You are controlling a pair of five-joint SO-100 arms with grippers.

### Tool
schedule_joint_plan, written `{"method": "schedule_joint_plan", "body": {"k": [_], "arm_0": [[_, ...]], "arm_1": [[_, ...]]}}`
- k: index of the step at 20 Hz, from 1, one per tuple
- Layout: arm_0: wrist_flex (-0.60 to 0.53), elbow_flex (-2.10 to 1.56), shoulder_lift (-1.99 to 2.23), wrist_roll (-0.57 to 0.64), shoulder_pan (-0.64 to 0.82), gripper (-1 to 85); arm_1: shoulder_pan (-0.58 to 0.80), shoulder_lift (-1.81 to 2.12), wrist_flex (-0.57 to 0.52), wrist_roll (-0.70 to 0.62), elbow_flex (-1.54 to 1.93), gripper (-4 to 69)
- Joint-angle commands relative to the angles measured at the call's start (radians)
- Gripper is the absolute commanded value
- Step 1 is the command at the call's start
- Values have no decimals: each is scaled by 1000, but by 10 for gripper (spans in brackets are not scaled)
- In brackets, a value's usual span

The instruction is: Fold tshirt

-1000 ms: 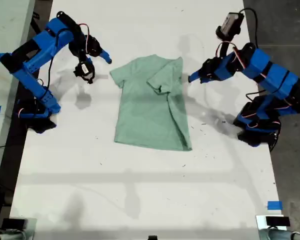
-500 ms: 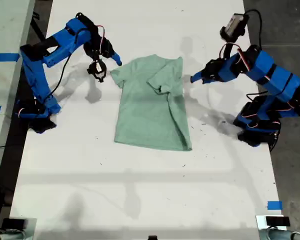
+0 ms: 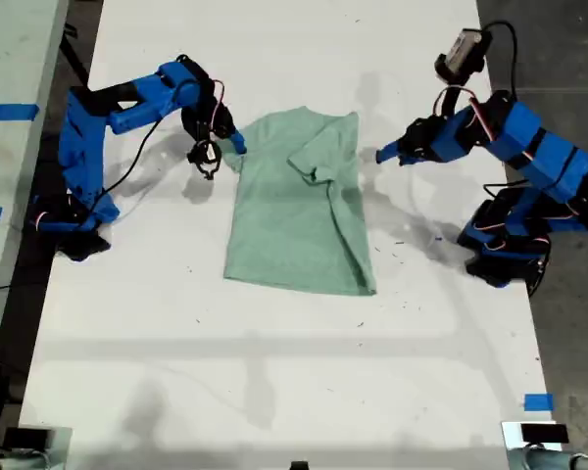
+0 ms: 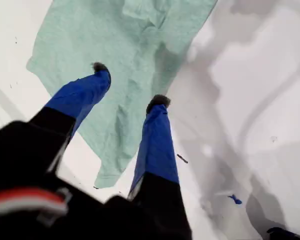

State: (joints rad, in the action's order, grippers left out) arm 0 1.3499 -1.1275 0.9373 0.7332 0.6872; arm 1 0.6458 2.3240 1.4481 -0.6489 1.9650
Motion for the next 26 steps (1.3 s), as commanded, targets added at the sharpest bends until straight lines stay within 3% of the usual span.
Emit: {"method": "schedule_joint_plan", "body": {"k": [1,3,5,11,18,22,26], "arm_0": [[-14,115,-51,-2,2,282],[-9,138,-94,-2,12,208],[2,161,-114,0,14,1],[14,192,-101,-8,2,0],[210,190,156,3,29,0],[187,247,273,25,-17,0],[71,380,189,34,-143,0]], "arm_1": [[14,49,12,8,2,165],[15,64,15,8,15,165],[18,77,17,9,26,165],[31,80,11,3,29,164],[48,81,5,-11,41,163],[58,83,5,-18,46,162],[58,81,2,-17,48,162]]}}
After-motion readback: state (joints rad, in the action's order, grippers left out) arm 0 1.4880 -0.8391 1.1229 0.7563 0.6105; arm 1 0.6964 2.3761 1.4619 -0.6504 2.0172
